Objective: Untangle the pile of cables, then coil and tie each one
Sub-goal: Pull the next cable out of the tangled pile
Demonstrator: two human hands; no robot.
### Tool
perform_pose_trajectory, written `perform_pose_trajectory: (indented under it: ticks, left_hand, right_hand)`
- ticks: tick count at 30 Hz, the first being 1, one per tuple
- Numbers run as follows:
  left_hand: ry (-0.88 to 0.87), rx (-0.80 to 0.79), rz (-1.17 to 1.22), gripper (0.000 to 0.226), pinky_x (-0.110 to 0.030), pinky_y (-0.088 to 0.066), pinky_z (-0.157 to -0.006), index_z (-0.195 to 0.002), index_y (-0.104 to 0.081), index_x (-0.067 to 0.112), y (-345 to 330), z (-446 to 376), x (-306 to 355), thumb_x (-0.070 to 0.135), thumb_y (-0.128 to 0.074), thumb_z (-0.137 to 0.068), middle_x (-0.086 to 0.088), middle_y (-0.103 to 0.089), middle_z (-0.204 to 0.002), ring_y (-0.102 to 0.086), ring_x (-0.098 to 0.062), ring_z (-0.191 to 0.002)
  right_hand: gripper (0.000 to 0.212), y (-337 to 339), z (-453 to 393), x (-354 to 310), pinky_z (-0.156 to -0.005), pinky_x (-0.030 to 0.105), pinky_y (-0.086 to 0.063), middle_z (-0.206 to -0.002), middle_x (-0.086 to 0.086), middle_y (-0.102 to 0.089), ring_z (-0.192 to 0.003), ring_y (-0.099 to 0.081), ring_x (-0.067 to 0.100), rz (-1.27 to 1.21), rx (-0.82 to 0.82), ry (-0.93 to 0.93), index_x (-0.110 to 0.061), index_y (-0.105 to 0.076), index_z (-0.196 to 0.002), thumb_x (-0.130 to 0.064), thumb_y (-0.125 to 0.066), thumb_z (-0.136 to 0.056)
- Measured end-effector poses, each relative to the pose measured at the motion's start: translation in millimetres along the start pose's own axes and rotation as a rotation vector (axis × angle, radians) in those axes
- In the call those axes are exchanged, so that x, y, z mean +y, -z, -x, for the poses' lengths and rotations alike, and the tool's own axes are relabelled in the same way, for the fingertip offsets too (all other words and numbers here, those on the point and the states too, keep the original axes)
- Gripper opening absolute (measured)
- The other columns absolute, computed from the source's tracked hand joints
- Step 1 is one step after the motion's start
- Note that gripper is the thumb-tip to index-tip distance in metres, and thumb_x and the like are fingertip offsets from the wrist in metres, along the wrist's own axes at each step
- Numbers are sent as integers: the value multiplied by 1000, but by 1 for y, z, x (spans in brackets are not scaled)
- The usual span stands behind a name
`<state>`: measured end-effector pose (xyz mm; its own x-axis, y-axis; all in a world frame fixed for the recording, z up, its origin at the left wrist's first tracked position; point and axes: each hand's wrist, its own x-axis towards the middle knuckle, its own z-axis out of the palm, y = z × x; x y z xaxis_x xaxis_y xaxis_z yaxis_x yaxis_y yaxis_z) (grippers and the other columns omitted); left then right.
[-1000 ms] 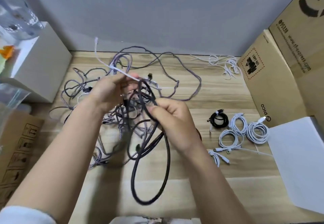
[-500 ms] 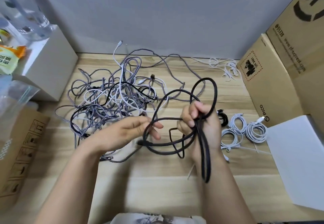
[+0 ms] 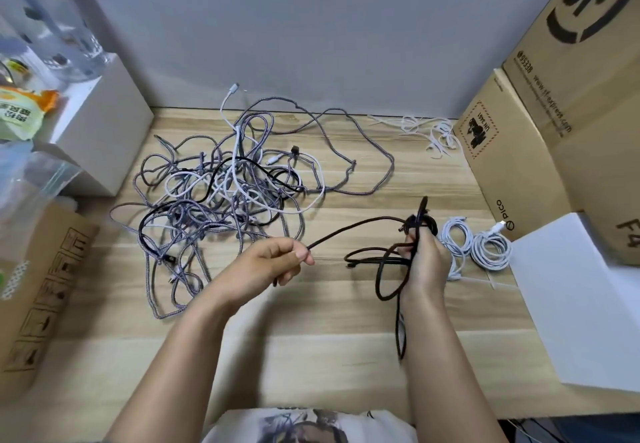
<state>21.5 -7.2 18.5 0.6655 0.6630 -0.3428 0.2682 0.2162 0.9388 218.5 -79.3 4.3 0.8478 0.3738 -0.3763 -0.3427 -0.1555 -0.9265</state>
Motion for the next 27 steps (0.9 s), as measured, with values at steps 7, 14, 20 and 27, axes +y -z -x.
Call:
perform_pose_trajectory:
  ticks: [7,14,20,27]
  left_hand:
    - [-41,102,87,23,-25,-27,-51,-83,-64,10,-5,-2,2,30,-53,-83,4,-42,-51,-35,-10,-51]
    - [-191,226,453,21,-21,-18,-51,-77,-65,17,0,8,17,38,-65,-83,14,-25,-45,-17,-3,-41]
    - [-313,17,717,27,-20,-13,-42,-87,-72,18,5,19,44,40,-70,-70,11,-20,-49,-10,-6,-43]
    - [-230,241,362,31,-16,-15,-42,-101,-69,16,-13,24,53,29,-44,-86,7,-23,-46,-18,-3,-40]
  right_hand:
    - [28,8,5,2,-53,34,-20,-45,-4,-26,-54,-23,16,415,-13,382,-15,-30,-53,-32,-46,-70]
    - [32,-12,24,-12,-42,21,-22,-45,-1,-39,-42,-30,9,-104,-364,57,-9,-40,-54,-11,-44,-86]
    - [30,-21,27,5,-42,17,-42,-62,3,-52,-49,-49,12,-330,-756,-469,-15,-57,-50,-24,-48,-77]
    - [18,-8,6,48,-80,32,-46,-99,4,-61,-91,-58,20,548,-438,38,-28,-50,-81,-25,-67,-85]
